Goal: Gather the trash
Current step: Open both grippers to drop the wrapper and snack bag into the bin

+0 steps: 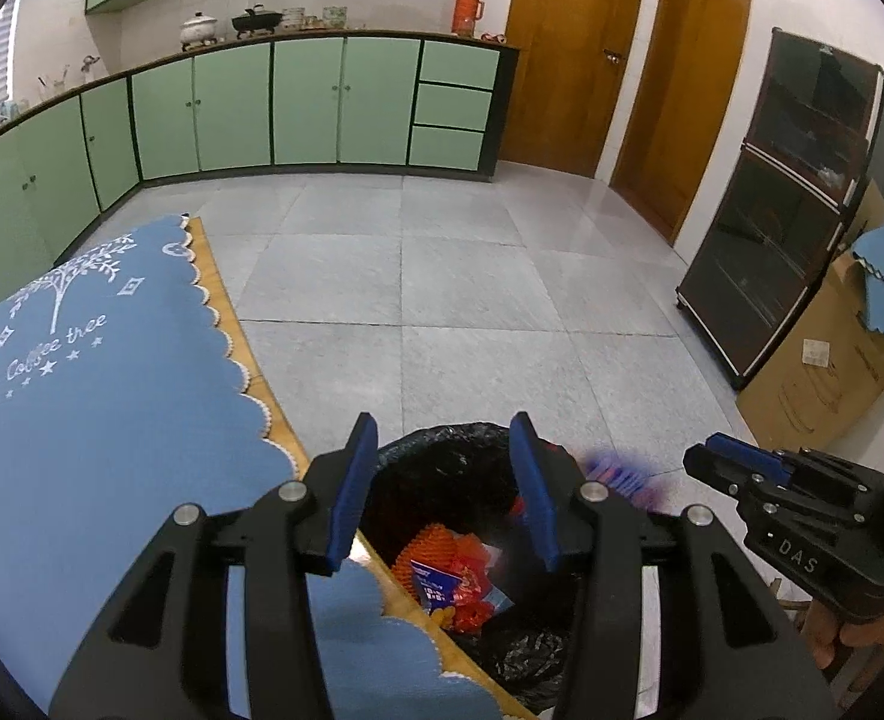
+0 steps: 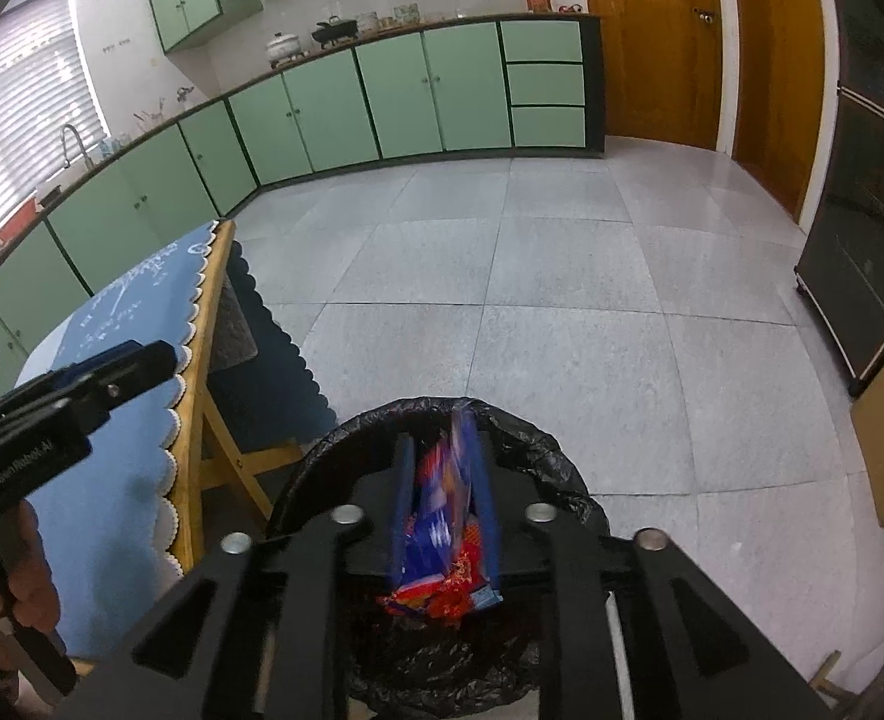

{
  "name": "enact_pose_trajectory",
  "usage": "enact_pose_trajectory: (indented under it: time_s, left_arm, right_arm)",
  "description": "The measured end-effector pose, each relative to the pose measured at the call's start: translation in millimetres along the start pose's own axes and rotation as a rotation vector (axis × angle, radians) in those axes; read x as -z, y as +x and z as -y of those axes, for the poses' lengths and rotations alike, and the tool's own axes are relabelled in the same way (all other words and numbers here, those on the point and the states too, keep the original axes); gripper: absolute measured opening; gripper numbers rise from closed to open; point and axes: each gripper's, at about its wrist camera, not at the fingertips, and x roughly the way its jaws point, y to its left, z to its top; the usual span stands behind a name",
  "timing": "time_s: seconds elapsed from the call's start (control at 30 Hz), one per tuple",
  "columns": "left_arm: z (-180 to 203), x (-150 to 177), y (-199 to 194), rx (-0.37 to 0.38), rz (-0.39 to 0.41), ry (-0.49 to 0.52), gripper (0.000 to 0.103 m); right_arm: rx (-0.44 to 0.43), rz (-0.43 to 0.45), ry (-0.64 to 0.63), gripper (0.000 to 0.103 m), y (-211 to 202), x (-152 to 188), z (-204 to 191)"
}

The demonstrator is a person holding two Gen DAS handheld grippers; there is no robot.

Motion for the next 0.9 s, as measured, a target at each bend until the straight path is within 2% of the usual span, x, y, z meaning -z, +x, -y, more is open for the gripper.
enact_pose_trajectory:
  time_s: [0.17,0.27,0.33,0.53,0.7,0.9]
  left_arm:
    - [-4.1,0.5,-5.7,-0.009,0.008,0.001,0.045]
    - [-5.9,0.6,-11.4,-0.016,0.014,0.004,0.046]
    - [-8.4,1.2,-16.0,-0.024,0.018,0.003,0.050]
    - [-21.6,3.5,-35.9,-0.053,0.029,-0.015,0.067]
    - [-31.0,2.2,-56.7,-0.066,0.047,-0.038,0.075]
    - [-32.6,3.0,-87.6,-0.085,0.072,-0.045,0.080]
  right_arm:
    - [0.004,0.017,-0.002,0.038,-5.5,-2.8,-3.2]
    - [0.010,0.031,-0.004,0.050,-11.2,-6.2,-6.8]
    - [0.014,0.045,-0.002,0.064,-16.3,-8.1,-9.3]
    - [0.006,0.084,0.011,0.088,-34.9,-17.0,-17.6]
    - [-0.012,0.110,0.011,0.097,-52.3,-21.2,-25.6]
    - [-0.045,0.141,-0.013,0.097,-78.7,-24.9,-44.2]
